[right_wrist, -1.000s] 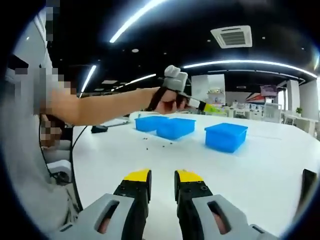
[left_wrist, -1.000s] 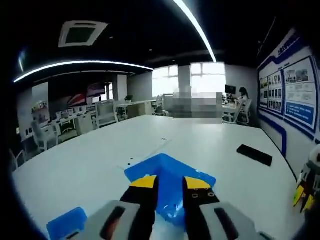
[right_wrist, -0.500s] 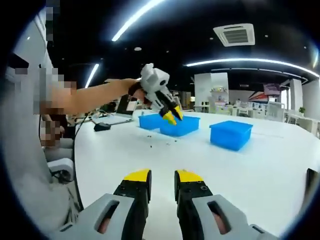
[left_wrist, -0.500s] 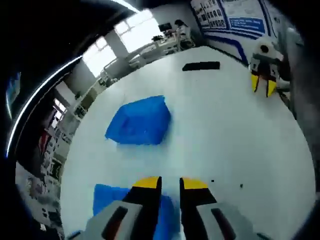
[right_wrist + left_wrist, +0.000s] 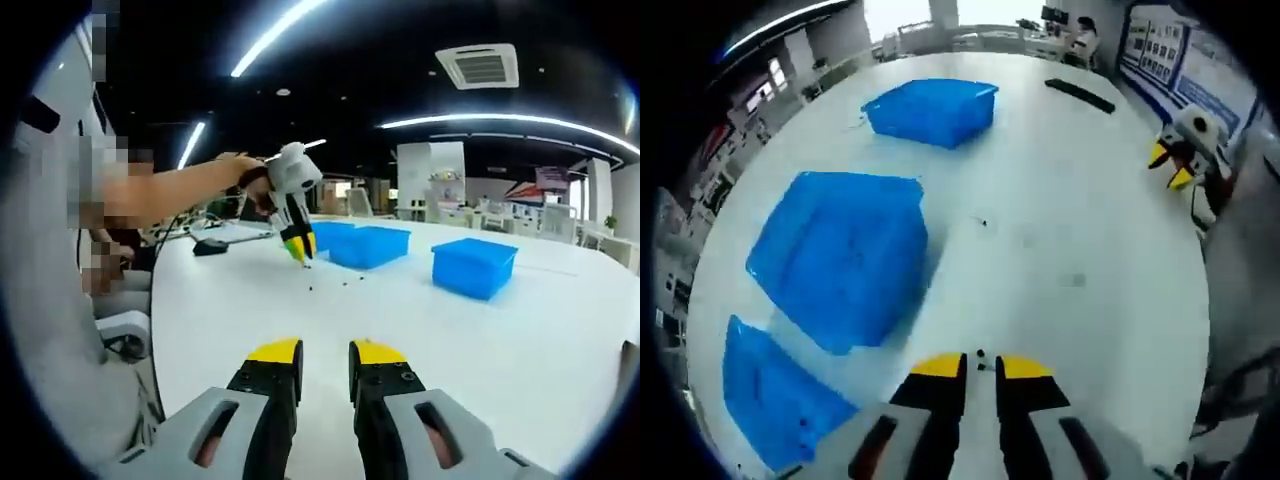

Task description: Pick up the resistors one by one and place each resistor into its matching bin, sorting the parts by color and model until every resistor is separated into the correct bin for its type

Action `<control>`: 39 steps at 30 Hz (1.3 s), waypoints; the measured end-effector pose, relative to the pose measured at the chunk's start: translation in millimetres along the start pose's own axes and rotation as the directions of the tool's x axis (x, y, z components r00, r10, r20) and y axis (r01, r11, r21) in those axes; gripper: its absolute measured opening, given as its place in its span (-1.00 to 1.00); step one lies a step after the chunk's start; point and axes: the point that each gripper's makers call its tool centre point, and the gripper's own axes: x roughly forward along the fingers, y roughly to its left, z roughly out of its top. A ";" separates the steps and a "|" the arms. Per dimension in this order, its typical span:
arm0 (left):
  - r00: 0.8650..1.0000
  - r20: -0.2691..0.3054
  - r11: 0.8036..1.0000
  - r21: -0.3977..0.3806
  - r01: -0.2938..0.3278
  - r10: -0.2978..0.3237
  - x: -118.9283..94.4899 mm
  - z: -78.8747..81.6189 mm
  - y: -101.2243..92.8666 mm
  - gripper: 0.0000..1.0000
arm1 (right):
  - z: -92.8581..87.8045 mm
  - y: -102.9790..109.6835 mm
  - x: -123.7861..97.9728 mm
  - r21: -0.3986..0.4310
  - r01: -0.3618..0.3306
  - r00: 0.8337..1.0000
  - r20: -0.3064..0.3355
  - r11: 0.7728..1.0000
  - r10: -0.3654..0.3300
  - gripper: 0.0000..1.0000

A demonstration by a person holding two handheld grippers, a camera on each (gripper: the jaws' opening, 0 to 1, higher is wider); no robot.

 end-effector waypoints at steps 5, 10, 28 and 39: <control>1.000 -0.018 1.000 -0.020 -0.012 0.012 7.6 -5.1 1.5 -0.71 | -2.5 -2.5 -2.4 -0.001 0.008 1.000 -0.010 1.000 -0.008 -0.58; 1.000 0.009 0.999 -0.033 -0.009 0.010 9.8 -4.7 2.8 -0.75 | -5.1 -4.0 -4.9 0.001 0.014 1.000 -0.018 1.000 -0.014 -0.58; 0.962 0.268 0.997 0.074 0.038 -0.056 -10.5 41.9 -23.1 -0.90 | -5.7 -0.5 -4.1 -0.005 0.007 1.000 -0.026 1.000 -0.007 -0.58; 0.967 0.244 0.996 -0.034 0.085 -0.074 -4.6 38.4 -25.8 -0.89 | -5.1 -2.5 -9.6 -0.009 0.013 1.000 -0.026 1.000 -0.014 -0.58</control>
